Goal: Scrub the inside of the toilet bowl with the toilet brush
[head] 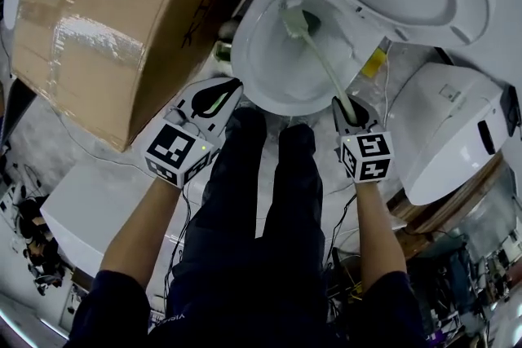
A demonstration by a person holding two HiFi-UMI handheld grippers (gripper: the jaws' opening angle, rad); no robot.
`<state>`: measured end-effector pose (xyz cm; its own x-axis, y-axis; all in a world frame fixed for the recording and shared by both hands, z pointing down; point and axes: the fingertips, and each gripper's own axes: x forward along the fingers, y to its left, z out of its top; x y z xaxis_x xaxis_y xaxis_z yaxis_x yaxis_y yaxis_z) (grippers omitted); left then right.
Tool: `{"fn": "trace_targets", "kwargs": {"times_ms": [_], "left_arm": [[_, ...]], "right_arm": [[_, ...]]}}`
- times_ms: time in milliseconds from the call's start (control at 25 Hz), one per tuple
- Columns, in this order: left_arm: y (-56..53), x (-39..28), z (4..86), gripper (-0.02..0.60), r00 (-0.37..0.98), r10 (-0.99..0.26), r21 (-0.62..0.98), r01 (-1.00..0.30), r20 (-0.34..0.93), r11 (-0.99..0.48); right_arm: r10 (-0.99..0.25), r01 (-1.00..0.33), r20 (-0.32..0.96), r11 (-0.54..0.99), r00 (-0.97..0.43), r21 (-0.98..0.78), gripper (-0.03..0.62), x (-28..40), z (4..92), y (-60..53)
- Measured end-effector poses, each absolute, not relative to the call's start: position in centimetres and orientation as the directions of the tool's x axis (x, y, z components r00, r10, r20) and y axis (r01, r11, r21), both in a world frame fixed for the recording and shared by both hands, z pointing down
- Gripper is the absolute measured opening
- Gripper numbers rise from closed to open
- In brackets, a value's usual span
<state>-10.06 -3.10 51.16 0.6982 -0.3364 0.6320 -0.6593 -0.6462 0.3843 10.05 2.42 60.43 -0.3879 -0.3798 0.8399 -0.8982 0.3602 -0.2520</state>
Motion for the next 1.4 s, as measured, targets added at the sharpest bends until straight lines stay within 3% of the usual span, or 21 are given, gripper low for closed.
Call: {"fn": "trace_targets", "kwargs": {"times_ms": [560, 1400], "left_arm": [[-0.7, -10.0, 56.9, 0.043, 0.699, -0.281, 0.449, -0.663, 0.658, -0.598], [-0.2, -6.7, 58.1, 0.042, 0.711, -0.222, 0.48, -0.638, 0.667, -0.602]], "right_arm": [[-0.281, -0.899, 0.894, 0.37, -0.349, -0.235, 0.066, 9.6, 69.3, 2.8], [-0.26, -0.92, 0.925, 0.35, -0.278, -0.178, 0.066, 13.4, 72.3, 1.6]]}}
